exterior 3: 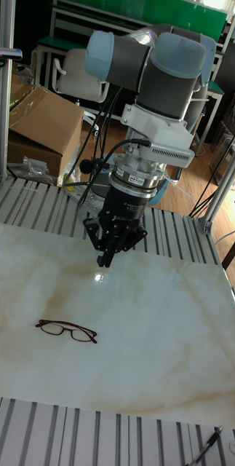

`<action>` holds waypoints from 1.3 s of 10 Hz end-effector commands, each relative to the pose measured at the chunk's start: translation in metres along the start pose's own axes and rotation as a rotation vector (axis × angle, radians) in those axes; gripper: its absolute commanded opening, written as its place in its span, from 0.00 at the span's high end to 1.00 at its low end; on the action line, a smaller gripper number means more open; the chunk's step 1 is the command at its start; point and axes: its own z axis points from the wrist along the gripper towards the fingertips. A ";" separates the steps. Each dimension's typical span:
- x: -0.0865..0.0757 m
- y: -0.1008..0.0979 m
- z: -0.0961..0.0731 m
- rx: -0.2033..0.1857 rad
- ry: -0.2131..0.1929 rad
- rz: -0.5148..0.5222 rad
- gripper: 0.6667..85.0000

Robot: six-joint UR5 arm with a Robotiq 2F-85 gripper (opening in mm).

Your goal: Unfold the leg of the glasses (with one hand)

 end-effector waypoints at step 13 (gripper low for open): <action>-0.025 0.025 -0.008 -0.062 -0.081 -0.143 0.52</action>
